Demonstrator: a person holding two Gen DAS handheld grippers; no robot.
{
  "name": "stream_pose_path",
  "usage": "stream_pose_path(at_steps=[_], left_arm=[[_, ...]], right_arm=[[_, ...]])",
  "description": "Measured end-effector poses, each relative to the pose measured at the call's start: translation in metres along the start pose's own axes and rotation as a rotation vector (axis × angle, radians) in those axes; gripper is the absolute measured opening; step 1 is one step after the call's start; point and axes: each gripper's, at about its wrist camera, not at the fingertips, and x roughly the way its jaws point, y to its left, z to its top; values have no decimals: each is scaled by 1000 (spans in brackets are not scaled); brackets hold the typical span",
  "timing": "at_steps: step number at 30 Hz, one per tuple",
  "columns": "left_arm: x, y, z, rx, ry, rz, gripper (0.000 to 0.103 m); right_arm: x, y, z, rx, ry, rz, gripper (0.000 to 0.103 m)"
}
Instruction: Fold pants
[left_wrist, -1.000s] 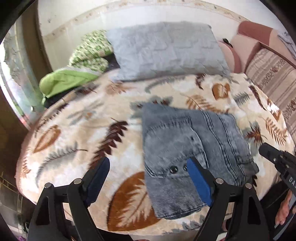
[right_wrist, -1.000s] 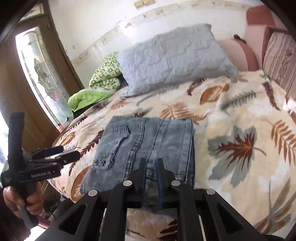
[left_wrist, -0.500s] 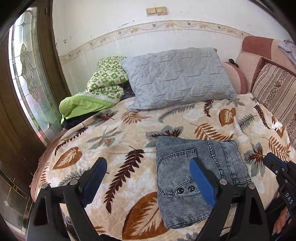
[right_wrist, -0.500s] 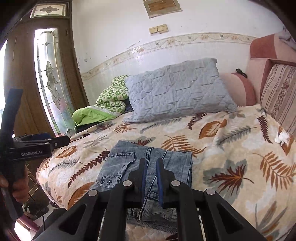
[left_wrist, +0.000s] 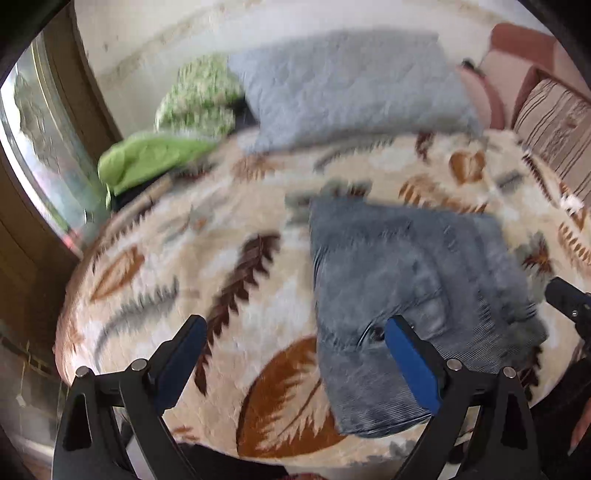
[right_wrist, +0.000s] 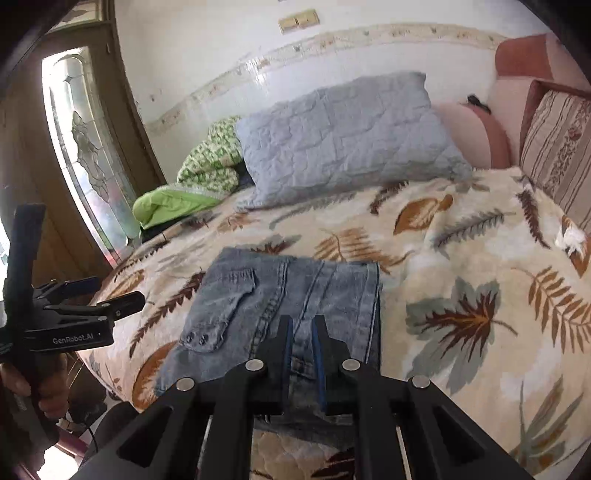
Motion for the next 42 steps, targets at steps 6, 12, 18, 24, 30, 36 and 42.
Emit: stream_pose_path(at_steps=[6, 12, 18, 24, 30, 36, 42], left_arm=[[43, 11, -15, -35, 125, -27, 97], [60, 2, -31, -8, 124, -37, 97], [54, 1, -23, 30, 125, -23, 97], [26, 11, 24, 28, -8, -4, 97], [56, -1, 71, 29, 14, 28, 97], [105, -29, 76, 63, 132, -22, 97], [116, -48, 68, 172, 159, -31, 97]], right_arm=[[32, -4, -12, 32, 152, 4, 13], [61, -7, -23, 27, 279, -30, 13], [60, -9, -25, 21, 273, -22, 13], [39, -8, -12, 44, 164, 6, 14], [26, -5, -7, 40, 89, 39, 14], [40, 6, -13, -3, 151, 30, 14], [58, 13, -21, -37, 216, 2, 15]])
